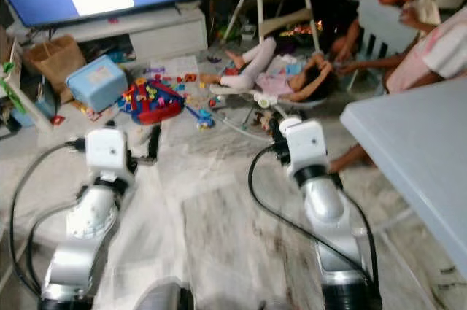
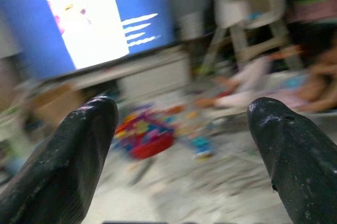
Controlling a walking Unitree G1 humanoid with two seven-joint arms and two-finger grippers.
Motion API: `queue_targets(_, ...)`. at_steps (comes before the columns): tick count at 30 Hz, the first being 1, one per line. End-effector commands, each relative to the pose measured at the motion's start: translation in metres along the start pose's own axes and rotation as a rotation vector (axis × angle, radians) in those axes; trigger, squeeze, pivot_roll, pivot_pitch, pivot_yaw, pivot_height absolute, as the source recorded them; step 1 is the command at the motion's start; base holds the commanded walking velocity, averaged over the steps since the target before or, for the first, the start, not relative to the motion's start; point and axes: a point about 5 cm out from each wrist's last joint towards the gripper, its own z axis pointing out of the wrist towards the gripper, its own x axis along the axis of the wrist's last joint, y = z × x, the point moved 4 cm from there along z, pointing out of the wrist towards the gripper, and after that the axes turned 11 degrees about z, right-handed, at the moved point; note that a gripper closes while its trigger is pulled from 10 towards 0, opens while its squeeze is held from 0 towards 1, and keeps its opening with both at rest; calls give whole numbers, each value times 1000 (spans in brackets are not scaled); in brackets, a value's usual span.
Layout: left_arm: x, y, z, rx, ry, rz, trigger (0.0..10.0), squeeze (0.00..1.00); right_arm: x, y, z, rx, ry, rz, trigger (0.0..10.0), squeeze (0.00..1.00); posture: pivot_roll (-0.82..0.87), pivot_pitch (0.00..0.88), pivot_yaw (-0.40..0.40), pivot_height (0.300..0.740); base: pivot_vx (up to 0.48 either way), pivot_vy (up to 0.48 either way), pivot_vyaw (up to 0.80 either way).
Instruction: Restocking fridge
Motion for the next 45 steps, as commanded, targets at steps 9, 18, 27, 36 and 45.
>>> queue_targets(9, -16, -3, -26, 42, -98, -50, 10000, 0, 3, 11, -5, -37, -12, 49, 10000, 0, 19, 95, -7, 740, 0, 0, 800)
queue_targets(18, -19, 4, -26, 8, -101, -43, 10000, 0, 0, 7, 0, -23, -16, 56, 10000, 0, 17, 87, -15, 740, 0, 0, 800)
queue_targets(27, -19, 3, -24, 19, -106, -21, 10000, 0, 1, 11, -3, -38, -13, 76, 10000, 0, 12, 103, -7, 740, 0, 0, 794)
queue_targets(36, -19, 3, -23, 23, -115, -21, 10000, 0, -4, 12, -2, -59, -33, 74, 10000, 0, 22, 118, -12, 740, -182, 0, 0)
queue_targets(45, -15, 4, -17, 20, -94, -15, 10000, 0, -1, 10, -1, -46, -17, 79, 10000, 0, 37, 114, -22, 740, -345, 0, 0)
